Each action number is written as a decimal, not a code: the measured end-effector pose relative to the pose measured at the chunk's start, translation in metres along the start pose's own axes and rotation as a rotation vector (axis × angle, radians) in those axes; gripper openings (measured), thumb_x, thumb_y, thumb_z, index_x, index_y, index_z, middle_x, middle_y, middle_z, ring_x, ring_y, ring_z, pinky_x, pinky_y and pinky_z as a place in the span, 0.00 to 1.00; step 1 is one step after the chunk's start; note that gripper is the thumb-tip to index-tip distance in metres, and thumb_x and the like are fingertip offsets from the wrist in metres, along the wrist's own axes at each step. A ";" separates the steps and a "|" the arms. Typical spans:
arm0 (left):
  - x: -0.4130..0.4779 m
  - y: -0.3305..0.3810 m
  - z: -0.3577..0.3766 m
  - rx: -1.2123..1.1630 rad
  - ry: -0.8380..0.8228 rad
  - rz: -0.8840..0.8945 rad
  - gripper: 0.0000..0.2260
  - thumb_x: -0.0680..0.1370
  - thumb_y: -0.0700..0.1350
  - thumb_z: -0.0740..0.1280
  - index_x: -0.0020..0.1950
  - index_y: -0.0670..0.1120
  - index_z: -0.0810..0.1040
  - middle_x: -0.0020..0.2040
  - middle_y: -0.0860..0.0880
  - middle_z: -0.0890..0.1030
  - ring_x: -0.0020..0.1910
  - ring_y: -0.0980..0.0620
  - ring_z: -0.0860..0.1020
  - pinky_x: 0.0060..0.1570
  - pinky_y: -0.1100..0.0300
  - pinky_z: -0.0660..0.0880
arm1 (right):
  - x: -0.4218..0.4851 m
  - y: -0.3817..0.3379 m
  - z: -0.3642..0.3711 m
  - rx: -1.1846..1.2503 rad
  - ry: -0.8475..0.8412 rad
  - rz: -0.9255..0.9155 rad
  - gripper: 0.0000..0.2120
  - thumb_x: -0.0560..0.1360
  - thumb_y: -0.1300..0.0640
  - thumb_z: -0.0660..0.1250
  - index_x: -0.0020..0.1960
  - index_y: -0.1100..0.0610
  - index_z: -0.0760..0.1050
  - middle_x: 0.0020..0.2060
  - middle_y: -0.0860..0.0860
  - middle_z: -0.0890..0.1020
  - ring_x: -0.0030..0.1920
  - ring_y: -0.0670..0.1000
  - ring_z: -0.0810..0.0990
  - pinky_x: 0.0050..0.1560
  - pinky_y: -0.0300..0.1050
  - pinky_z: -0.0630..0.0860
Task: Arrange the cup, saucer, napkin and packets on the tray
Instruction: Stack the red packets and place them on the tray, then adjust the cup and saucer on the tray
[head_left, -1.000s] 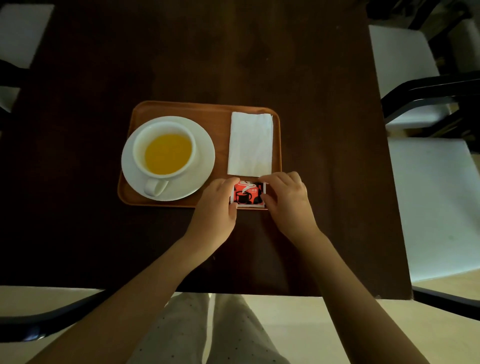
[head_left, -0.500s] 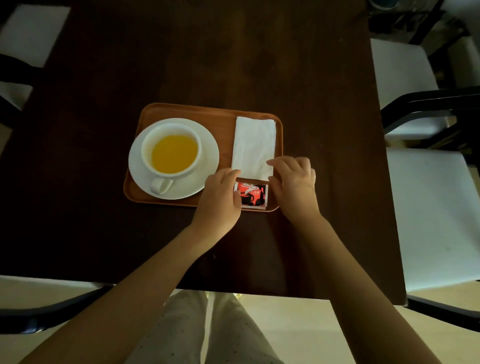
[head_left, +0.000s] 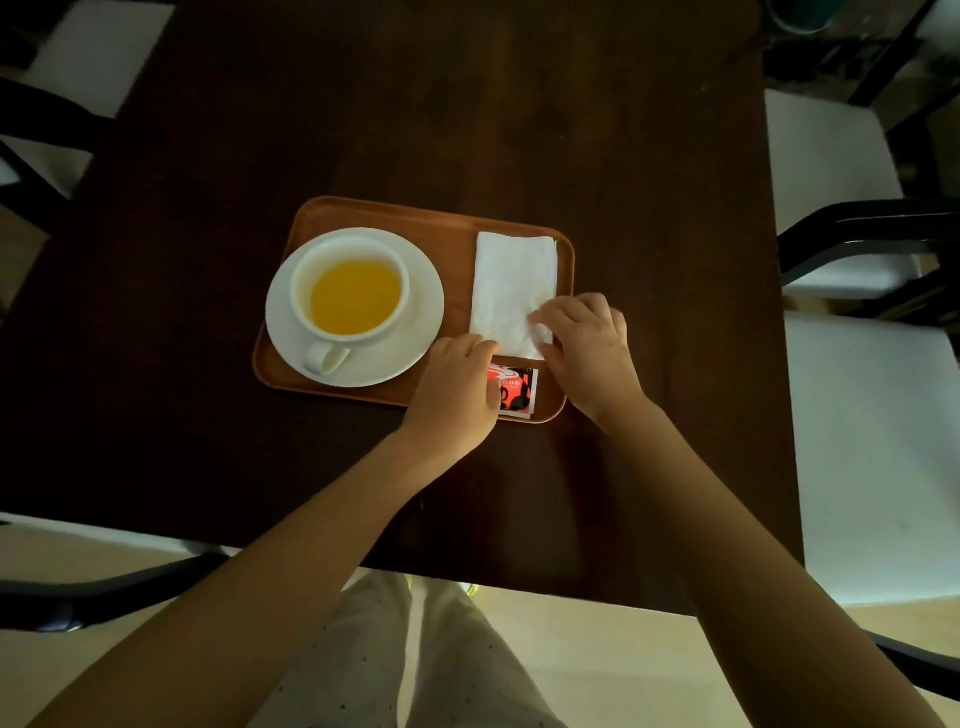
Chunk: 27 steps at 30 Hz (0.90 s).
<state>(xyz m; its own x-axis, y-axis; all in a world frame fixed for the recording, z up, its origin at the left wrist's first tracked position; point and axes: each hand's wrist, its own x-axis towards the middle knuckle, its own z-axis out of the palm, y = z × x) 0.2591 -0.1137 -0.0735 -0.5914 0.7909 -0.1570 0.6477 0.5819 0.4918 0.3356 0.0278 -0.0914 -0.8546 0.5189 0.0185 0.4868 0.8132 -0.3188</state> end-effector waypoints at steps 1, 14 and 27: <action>0.000 0.000 0.000 0.006 0.001 -0.004 0.18 0.77 0.44 0.63 0.66 0.44 0.68 0.66 0.44 0.73 0.65 0.46 0.69 0.65 0.54 0.67 | 0.000 0.000 0.000 0.010 0.004 0.003 0.12 0.77 0.58 0.62 0.60 0.54 0.75 0.60 0.51 0.78 0.63 0.56 0.70 0.67 0.54 0.62; -0.057 -0.044 -0.048 -0.215 0.616 -0.085 0.32 0.72 0.41 0.70 0.72 0.45 0.58 0.70 0.43 0.66 0.70 0.52 0.60 0.67 0.52 0.62 | 0.036 -0.044 -0.029 0.600 -0.393 -0.062 0.37 0.69 0.46 0.71 0.72 0.43 0.55 0.74 0.47 0.61 0.72 0.48 0.58 0.65 0.45 0.57; -0.022 -0.091 -0.046 -0.665 0.435 -0.304 0.48 0.66 0.43 0.75 0.74 0.47 0.46 0.75 0.47 0.56 0.69 0.60 0.53 0.66 0.61 0.60 | 0.085 -0.092 -0.012 0.690 -0.783 -0.134 0.42 0.69 0.59 0.73 0.72 0.46 0.51 0.73 0.46 0.59 0.70 0.45 0.58 0.66 0.34 0.57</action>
<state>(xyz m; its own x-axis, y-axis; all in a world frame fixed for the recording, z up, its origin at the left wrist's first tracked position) 0.1910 -0.1926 -0.0757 -0.9141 0.3958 -0.0877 0.0939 0.4173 0.9039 0.2201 0.0004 -0.0496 -0.8918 -0.0796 -0.4453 0.3813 0.3973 -0.8347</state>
